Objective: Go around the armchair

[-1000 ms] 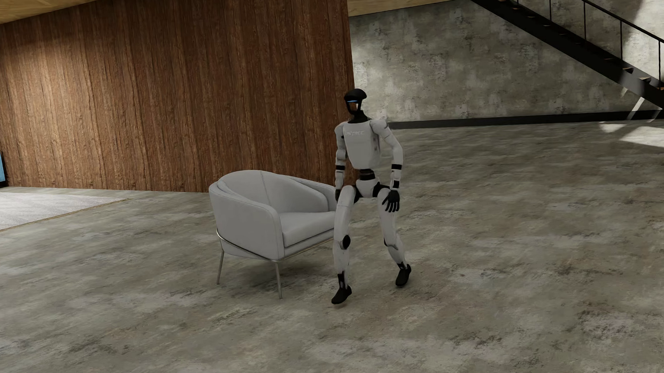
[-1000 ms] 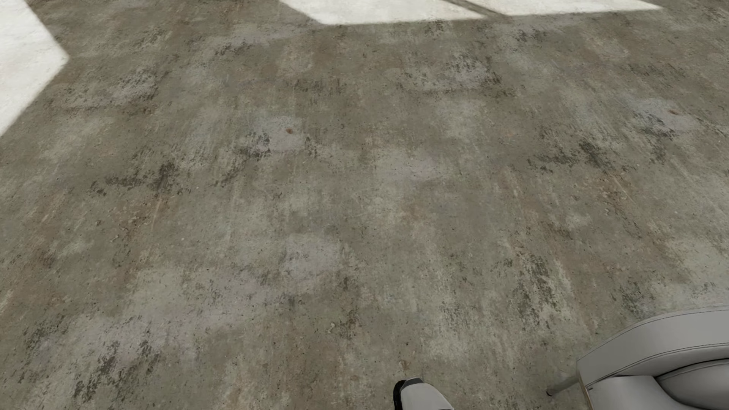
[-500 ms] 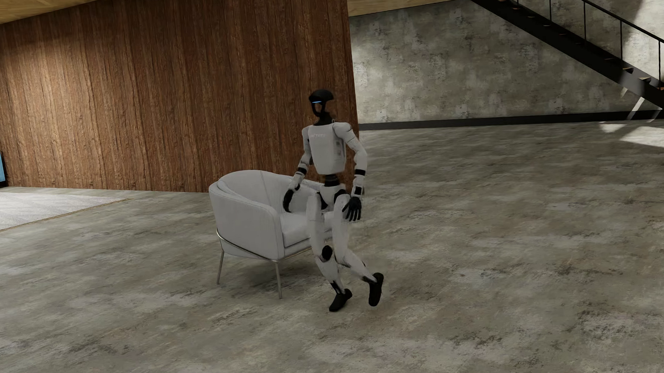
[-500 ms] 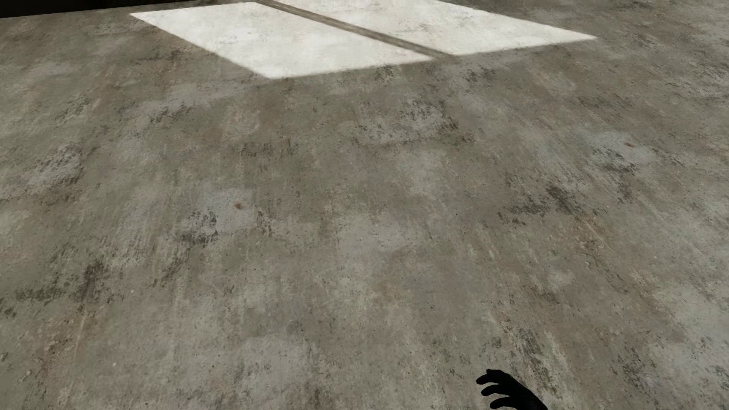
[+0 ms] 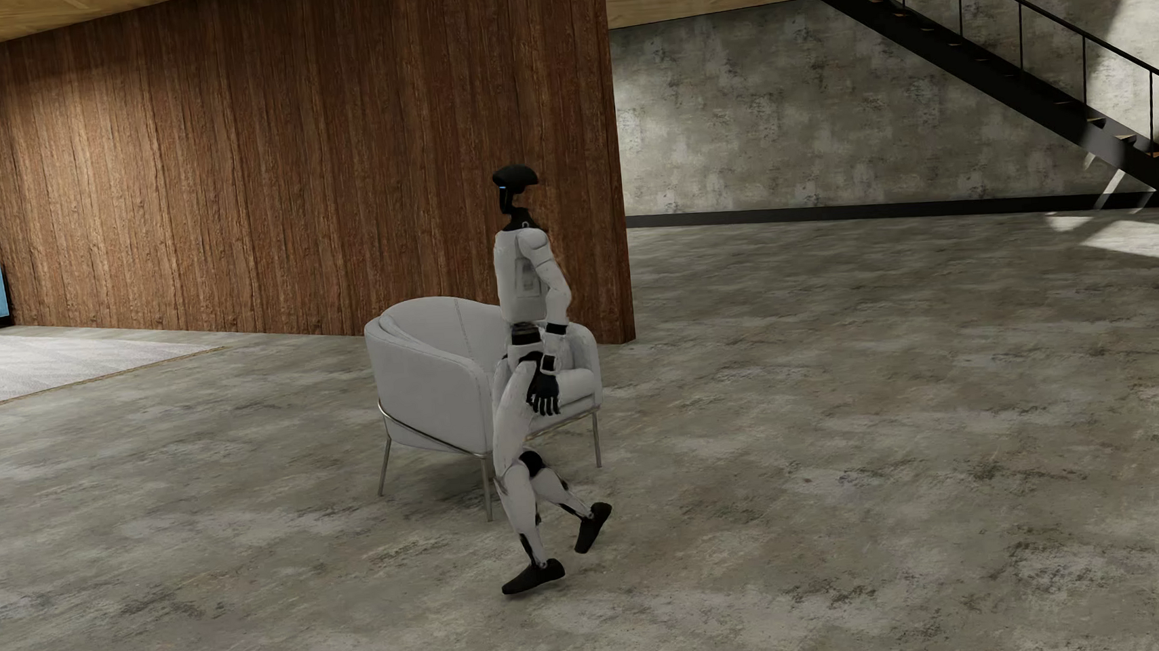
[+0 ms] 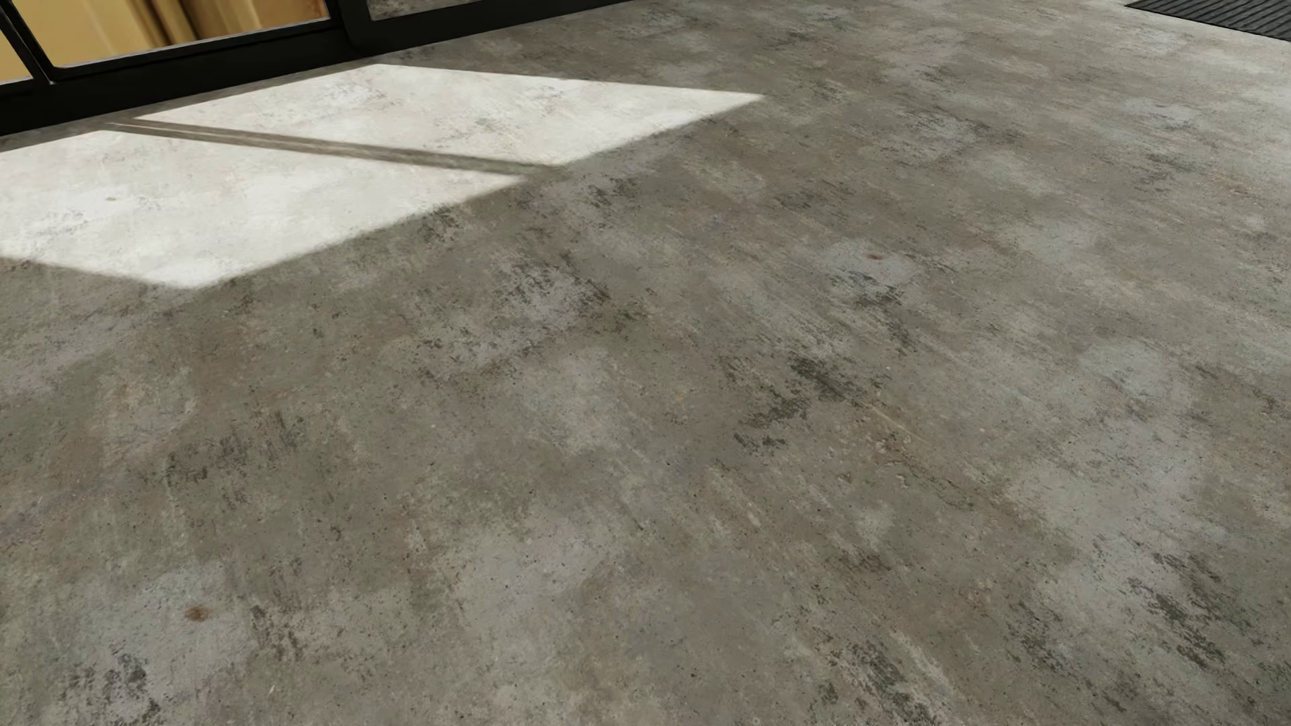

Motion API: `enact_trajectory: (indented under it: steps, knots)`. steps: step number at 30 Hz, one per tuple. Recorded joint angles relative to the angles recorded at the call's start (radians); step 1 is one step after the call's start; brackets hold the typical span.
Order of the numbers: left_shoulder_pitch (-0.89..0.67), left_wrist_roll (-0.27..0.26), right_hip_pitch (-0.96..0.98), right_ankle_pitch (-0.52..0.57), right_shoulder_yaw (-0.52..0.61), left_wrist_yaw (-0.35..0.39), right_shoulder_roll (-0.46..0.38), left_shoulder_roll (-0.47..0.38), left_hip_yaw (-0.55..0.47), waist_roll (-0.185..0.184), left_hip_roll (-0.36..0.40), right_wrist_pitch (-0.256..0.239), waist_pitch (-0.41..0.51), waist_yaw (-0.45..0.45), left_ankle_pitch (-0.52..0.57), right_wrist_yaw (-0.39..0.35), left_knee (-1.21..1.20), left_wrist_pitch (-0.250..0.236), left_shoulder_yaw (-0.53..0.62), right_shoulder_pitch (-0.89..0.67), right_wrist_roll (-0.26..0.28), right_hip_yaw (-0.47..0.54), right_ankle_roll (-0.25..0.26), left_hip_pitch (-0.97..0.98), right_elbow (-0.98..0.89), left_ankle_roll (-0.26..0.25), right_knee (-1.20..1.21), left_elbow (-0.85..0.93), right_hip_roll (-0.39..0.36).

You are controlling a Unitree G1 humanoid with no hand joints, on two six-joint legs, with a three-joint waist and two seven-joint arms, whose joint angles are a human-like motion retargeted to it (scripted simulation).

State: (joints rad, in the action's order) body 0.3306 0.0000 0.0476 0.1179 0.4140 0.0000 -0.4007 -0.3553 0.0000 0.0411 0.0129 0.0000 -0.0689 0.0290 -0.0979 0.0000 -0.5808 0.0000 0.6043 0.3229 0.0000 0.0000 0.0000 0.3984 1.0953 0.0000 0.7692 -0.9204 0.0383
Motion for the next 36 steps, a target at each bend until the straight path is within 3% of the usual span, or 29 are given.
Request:
enact_trajectory:
  steps: [1,2,5,8,11,17,20,22,24,26,27,30,31,34,36]
  knots:
    - [0.007,0.0,0.091,0.06,0.008,0.0,-0.005,0.0,0.0,0.009,0.006,0.0,-0.004,0.012,-0.013,0.0,0.027,0.0,0.018,0.014,0.0,0.0,0.0,-0.036,-0.001,0.0,0.148,0.007,0.015]
    - [0.018,0.0,0.189,0.02,0.017,0.0,-0.01,-0.007,0.0,0.018,0.01,0.0,-0.001,0.029,-0.025,0.0,0.052,0.0,0.022,0.02,0.0,0.0,0.0,-0.073,-0.019,0.0,0.325,0.031,0.029]
    - [0.02,0.0,0.409,-0.303,0.012,0.0,-0.01,-0.053,0.0,0.015,0.005,0.0,0.028,0.114,-0.064,0.0,0.085,0.0,0.023,0.007,0.0,0.0,0.0,-0.174,-0.111,0.0,0.817,0.072,0.045]
    - [-0.025,0.0,0.544,-0.352,-0.032,0.0,0.01,-0.097,0.0,-0.016,-0.019,0.0,0.045,0.183,-0.122,0.0,0.103,0.0,0.023,-0.015,0.0,0.0,0.0,-0.27,-0.19,0.0,0.66,0.004,0.04]
    - [-0.053,0.0,0.616,-0.344,-0.042,0.0,0.024,-0.14,0.0,-0.049,-0.027,0.0,0.049,0.21,-0.169,0.0,0.1,0.0,-0.036,-0.033,0.0,0.0,0.0,-0.333,-0.253,0.0,0.762,-0.027,0.048]
    - [-0.121,0.0,0.548,-0.174,-0.022,0.0,0.01,-0.176,0.0,-0.087,0.003,0.0,0.046,0.208,-0.316,0.0,0.101,0.0,-0.122,-0.059,0.0,0.0,0.0,-0.466,-0.223,0.0,-0.105,-0.015,0.065]
    - [-0.139,0.0,0.502,-0.171,-0.005,0.0,-0.001,-0.156,0.0,-0.101,0.004,0.0,0.023,0.22,-0.322,0.0,0.092,0.0,-0.145,-0.065,0.0,0.0,0.0,-0.496,-0.137,0.0,-0.29,0.021,0.073]
    - [-0.129,0.0,0.48,-0.1,0.025,0.0,-0.011,-0.118,0.0,-0.127,-0.021,0.0,0.023,0.208,-0.225,0.0,0.08,0.0,-0.165,-0.067,0.0,0.0,0.0,-0.532,-0.065,0.0,-0.245,0.064,0.054]
    - [-0.097,0.0,0.446,-0.104,0.046,0.0,-0.022,-0.066,0.0,-0.159,-0.051,0.0,0.021,0.18,0.059,0.0,0.017,0.0,-0.172,-0.074,0.0,0.0,0.0,-0.526,-0.019,0.0,-0.212,0.103,0.01]
    - [-0.065,0.0,0.376,-0.148,0.028,0.0,-0.031,-0.043,0.0,-0.159,-0.082,0.0,0.003,0.165,0.347,0.0,-0.153,0.0,-0.127,-0.077,0.0,0.0,0.0,-0.442,-0.047,0.0,-0.227,0.152,-0.012]
    - [-0.058,0.0,0.337,-0.171,0.016,0.0,-0.037,-0.045,0.0,-0.151,-0.096,0.0,-0.003,0.159,0.383,0.0,-0.265,0.0,-0.102,-0.077,0.0,0.0,0.0,-0.384,-0.09,0.0,-0.234,0.183,-0.017]
    - [-0.075,0.0,0.218,-0.234,-0.015,0.0,-0.049,-0.063,0.0,-0.123,-0.113,0.0,0.028,0.128,0.214,0.0,-0.541,0.0,-0.094,-0.102,0.0,0.0,0.0,-0.23,-0.225,0.0,-0.235,0.209,-0.036]
    - [-0.088,0.0,0.183,-0.247,-0.027,0.0,-0.05,-0.07,0.0,-0.109,-0.107,0.0,0.041,0.105,0.205,0.0,-0.569,0.0,-0.102,-0.12,0.0,0.0,0.0,-0.182,-0.247,0.0,-0.24,0.198,-0.041]
    - [-0.109,0.0,0.09,-0.282,-0.041,0.0,-0.057,-0.097,0.0,-0.067,-0.061,0.0,0.064,0.008,0.346,0.0,-0.472,0.0,-0.11,-0.17,0.0,0.0,0.0,-0.054,-0.274,0.0,-0.254,0.194,-0.045]
    - [-0.101,0.0,0.038,-0.317,-0.042,0.0,-0.066,-0.116,0.0,-0.049,-0.041,0.0,0.074,-0.051,0.308,0.0,-0.356,0.0,-0.112,-0.187,0.0,0.0,0.0,0.017,-0.291,0.0,-0.256,0.208,-0.045]
